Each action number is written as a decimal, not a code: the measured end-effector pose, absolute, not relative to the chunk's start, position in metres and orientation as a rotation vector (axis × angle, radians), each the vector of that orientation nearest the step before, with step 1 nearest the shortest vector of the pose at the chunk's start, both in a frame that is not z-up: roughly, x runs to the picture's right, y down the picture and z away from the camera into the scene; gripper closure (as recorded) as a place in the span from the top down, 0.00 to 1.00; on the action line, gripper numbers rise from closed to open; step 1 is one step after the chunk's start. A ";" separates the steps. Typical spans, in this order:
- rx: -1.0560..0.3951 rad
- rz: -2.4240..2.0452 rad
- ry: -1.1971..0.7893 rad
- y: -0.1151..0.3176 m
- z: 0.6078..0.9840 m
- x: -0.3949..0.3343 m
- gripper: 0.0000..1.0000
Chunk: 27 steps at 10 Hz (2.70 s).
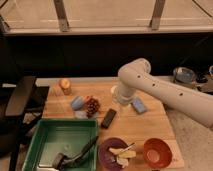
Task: Place eraser in red bowl
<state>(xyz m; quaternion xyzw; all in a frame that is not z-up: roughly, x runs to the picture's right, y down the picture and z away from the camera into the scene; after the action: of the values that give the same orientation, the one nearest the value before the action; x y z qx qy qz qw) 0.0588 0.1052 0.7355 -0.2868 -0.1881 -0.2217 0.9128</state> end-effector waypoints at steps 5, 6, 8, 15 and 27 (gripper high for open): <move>-0.622 -0.538 -0.465 0.130 0.773 0.030 0.65; -0.635 -0.545 -0.465 0.139 0.785 0.027 0.65; -0.642 -0.555 -0.465 0.147 0.798 0.021 0.65; -0.715 -0.557 -0.513 0.185 0.844 0.009 0.65; -0.613 -0.521 -0.439 0.146 0.802 0.042 0.00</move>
<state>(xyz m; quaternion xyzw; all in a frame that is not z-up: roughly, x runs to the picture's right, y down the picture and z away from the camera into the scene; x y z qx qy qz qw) 0.0421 0.1456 0.8022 -0.2957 -0.2121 -0.2516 0.8968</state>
